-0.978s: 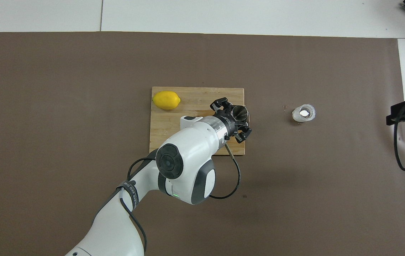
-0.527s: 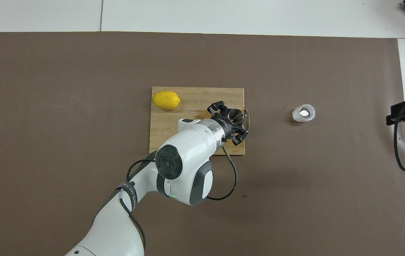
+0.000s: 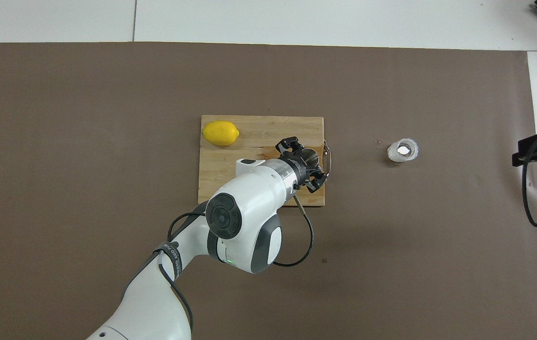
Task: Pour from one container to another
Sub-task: 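Lower the metal cup onto the board and open the left gripper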
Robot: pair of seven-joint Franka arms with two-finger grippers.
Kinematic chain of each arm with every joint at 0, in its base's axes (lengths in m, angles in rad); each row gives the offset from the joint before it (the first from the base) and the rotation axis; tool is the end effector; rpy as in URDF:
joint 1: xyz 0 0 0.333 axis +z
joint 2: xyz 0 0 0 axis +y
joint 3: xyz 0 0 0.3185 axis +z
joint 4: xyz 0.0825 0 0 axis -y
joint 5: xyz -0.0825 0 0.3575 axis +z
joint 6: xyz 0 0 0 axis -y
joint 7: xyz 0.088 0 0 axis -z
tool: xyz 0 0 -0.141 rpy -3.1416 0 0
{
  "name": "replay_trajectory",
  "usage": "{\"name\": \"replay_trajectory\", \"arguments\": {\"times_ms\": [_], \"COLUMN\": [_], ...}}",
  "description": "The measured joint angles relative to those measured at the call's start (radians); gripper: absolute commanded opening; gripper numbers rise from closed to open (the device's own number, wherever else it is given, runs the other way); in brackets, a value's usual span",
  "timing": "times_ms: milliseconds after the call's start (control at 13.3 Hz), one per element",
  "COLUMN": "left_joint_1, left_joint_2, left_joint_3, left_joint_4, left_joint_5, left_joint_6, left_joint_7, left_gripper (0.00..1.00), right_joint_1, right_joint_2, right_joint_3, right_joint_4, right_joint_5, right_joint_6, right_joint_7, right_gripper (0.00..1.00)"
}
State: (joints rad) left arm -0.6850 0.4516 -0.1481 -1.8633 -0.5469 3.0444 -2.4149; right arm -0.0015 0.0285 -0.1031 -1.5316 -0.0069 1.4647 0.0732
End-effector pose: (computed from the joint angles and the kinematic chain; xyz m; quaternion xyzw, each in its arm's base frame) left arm 0.4965 -0.4726 0.3482 0.4435 0.8167 -0.1651 0.3302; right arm 0.5194 -0.0548 0.5867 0.9949 -0.0889 -0.0477 0.0042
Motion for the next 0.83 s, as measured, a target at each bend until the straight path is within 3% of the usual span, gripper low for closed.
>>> {"name": "replay_trajectory", "arguments": {"times_ms": [301,677,753,828], "left_joint_1": [0.000,-0.040,-0.047,-0.048], "left_joint_2": [0.000,0.007,0.009,0.010], "left_joint_3": [0.000,-0.006,-0.007,-0.007], "left_joint_4": [-0.001,-0.088,-0.100,-0.105], "left_joint_5": [0.000,0.000,0.000,0.000], "left_joint_6": [0.011,0.241,0.260,0.266], "left_joint_7": [0.000,0.000,-0.001,-0.001], "left_gripper": [0.24,0.24,0.28,0.42], "right_joint_1": [0.000,0.000,0.000,0.000], "right_joint_2": [0.000,0.000,0.000,0.000], "right_joint_3": [0.000,0.000,0.000,0.000], "right_joint_4": [0.000,0.000,0.000,0.000], "right_joint_5": [0.000,0.000,0.000,0.000], "right_joint_6": [0.000,0.000,0.000,0.000], "right_joint_7": [0.000,0.000,0.000,0.000], "right_gripper": [1.00,1.00,1.00,1.00]}}
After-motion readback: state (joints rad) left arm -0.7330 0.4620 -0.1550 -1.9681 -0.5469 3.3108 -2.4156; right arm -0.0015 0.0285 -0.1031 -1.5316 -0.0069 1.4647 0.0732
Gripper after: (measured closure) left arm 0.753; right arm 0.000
